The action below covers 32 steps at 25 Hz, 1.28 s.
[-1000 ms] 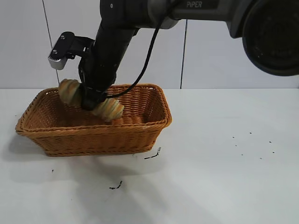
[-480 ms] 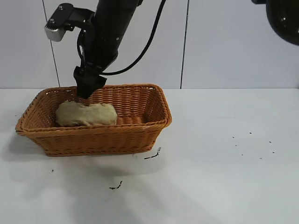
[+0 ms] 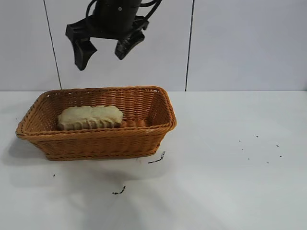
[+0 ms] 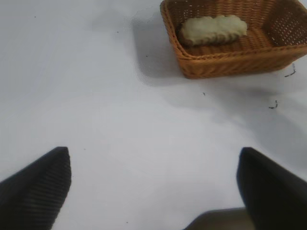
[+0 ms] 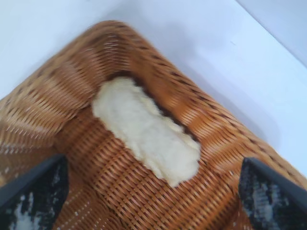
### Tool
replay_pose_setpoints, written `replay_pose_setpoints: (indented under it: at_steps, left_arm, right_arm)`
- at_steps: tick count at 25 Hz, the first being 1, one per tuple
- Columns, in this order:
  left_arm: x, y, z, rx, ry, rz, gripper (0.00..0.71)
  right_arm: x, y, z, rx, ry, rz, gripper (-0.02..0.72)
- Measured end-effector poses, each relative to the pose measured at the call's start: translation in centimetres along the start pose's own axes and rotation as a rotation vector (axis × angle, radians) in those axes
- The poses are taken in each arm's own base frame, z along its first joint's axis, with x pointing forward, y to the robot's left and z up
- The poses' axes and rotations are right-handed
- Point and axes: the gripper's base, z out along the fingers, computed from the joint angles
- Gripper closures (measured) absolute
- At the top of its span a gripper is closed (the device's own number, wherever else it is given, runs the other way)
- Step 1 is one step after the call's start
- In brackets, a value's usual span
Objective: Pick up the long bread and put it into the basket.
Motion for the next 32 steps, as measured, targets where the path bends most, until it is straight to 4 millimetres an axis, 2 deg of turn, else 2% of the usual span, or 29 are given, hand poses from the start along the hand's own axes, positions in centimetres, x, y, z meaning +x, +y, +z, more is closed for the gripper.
replay_pose_setpoints:
  at_steps: [6, 10, 12, 13, 14, 16, 19, 26, 29, 32]
  left_arm:
    - [0.0, 0.0, 0.0, 0.0, 0.0, 0.0, 0.018]
    - [0.0, 0.0, 0.0, 0.0, 0.0, 0.0, 0.018]
    - [0.0, 0.0, 0.0, 0.0, 0.0, 0.0, 0.018]
    - [0.0, 0.0, 0.0, 0.0, 0.0, 0.0, 0.018]
    - [0.0, 0.0, 0.0, 0.0, 0.0, 0.0, 0.018]
    - [0.0, 0.0, 0.0, 0.0, 0.0, 0.0, 0.018]
    - [0.0, 0.0, 0.0, 0.0, 0.0, 0.0, 0.018]
    - [0.0, 0.0, 0.0, 0.0, 0.0, 0.0, 0.018]
    - [0.0, 0.0, 0.0, 0.0, 0.0, 0.0, 0.018]
    - [0.0, 0.0, 0.0, 0.0, 0.0, 0.0, 0.018]
  right_arm:
    - [1.6, -9.9, -1.1, 0.095, 0.03, 0.166, 0.045]
    - [3.5, -15.4, -2.2, 0.147, 0.062, 0.264, 0.045]
    - [4.3, -17.4, -2.8, 0.166, 0.075, 0.303, 0.045]
    - [4.3, -17.4, -2.8, 0.166, 0.075, 0.303, 0.045]
    - [4.7, -18.3, -3.2, 0.174, 0.08, 0.321, 0.045]
    - [5.2, -20.0, -4.4, 0.197, 0.068, 0.356, 0.045]
    - [5.3, -20.6, -6.2, 0.213, 0.044, 0.372, 0.045]
    - [6.0, -19.0, -10.4, 0.211, 0.042, 0.375, 0.045]
    - [7.2, -17.9, -11.9, 0.194, 0.069, 0.385, 0.045]
    - [9.2, -16.3, -13.7, 0.177, 0.113, 0.396, 0.045]
